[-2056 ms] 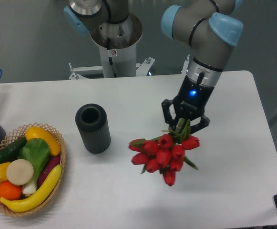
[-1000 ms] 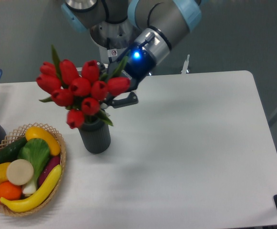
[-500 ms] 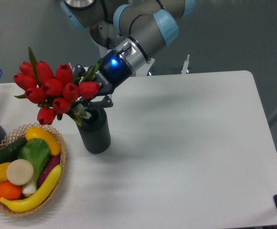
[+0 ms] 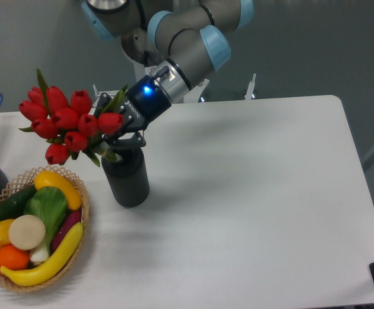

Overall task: Insert the flowers into the vase
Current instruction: 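Push the tulip stems deeper into the vase and straighten the bunch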

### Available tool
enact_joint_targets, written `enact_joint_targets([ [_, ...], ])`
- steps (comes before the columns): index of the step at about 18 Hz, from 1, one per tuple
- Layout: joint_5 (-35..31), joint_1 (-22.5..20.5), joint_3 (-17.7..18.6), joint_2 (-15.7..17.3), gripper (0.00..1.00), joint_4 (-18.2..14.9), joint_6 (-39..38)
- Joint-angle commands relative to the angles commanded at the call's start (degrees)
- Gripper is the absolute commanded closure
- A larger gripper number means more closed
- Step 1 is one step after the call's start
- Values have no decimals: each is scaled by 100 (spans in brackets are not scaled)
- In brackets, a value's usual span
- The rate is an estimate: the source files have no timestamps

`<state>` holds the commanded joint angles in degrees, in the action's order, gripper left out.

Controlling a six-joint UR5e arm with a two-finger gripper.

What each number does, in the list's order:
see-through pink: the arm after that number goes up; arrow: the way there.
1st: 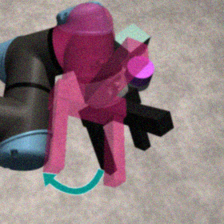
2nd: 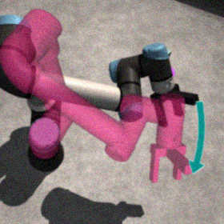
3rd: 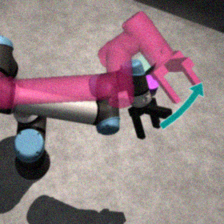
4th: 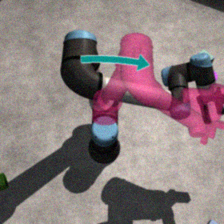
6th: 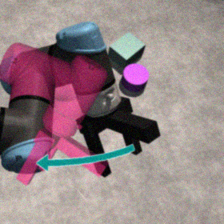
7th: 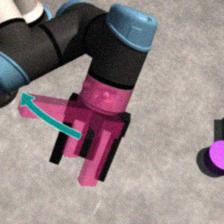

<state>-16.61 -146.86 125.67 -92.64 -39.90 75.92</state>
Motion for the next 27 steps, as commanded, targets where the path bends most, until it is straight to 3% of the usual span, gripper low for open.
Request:
enact_joint_targets([
  [2,0,-62,176,18,96,0,265],
  [6,-62,-246,195,-44,95,-9,354],
  [14,-97,-554,511,-35,82,-26,776],
  [23,-272,-695,687,0,47,-18,776],
  [27,-272,-747,696,18,26,-26,758],
])
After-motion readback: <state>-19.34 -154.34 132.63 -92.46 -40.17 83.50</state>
